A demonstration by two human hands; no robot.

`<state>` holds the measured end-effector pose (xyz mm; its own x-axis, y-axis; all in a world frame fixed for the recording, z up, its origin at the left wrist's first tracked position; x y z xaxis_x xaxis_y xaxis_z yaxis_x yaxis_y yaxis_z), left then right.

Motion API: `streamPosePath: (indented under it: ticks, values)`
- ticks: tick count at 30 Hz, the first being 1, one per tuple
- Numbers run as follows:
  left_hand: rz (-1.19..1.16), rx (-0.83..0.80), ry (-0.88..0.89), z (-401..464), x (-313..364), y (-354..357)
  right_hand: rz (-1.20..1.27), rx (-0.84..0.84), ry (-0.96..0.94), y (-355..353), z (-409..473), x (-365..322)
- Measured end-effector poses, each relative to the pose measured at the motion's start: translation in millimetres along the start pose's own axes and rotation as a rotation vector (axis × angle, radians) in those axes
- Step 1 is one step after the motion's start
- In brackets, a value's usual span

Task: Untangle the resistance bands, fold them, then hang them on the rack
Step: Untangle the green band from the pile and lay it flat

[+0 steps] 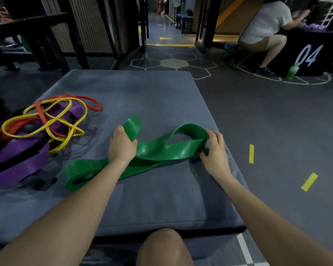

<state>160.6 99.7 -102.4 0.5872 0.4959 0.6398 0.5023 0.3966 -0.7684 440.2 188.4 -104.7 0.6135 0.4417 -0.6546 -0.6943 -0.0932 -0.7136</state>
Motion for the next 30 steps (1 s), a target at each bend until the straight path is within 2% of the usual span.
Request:
streamPosePath:
  ticks: [6, 11, 16, 21, 25, 27, 30]
  values:
    - [0.099, 0.028, 0.045, -2.3, 11.3, 6.2, 0.137, 0.024, -0.017, 2.0, 5.4, 5.0]
    - [0.127, 0.019, 0.056, -1.0, 11.7, 9.3, 0.059, 0.092, -0.149, -6.8, 13.1, -17.2]
    - [0.132, 0.008, 0.064, -2.7, 12.9, 11.5, -0.019, -0.174, -0.247, 18.0, 9.0, -32.4]
    - [0.142, 0.002, 0.080, -4.7, 13.8, 12.4, -0.003, -0.312, -0.142, 13.2, 3.5, -23.9]
    - [0.092, -0.010, 0.062, -2.6, 10.6, 11.1, -0.248, -0.256, -0.113, -9.4, 7.6, -13.5]
    - [0.091, -0.010, 0.065, -3.0, 10.7, 11.2, -0.318, -0.278, -0.107, -12.2, 7.4, -7.2]
    - [0.092, -0.008, 0.072, -4.1, 11.4, 12.2, -0.211, -0.317, -0.061, -12.0, 10.3, 2.1]
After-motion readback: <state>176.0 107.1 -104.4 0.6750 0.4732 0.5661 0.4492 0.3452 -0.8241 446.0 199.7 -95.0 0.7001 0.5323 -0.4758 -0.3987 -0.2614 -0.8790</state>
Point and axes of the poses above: each hand's wrist, its own z-axis towards the middle knuckle, its own y-axis out of the palm, x = y × z, the point moved 10 cm from there along z, towards the middle knuckle, and after that the axes turned 9 degrees about -x, right-handed, at the moved point
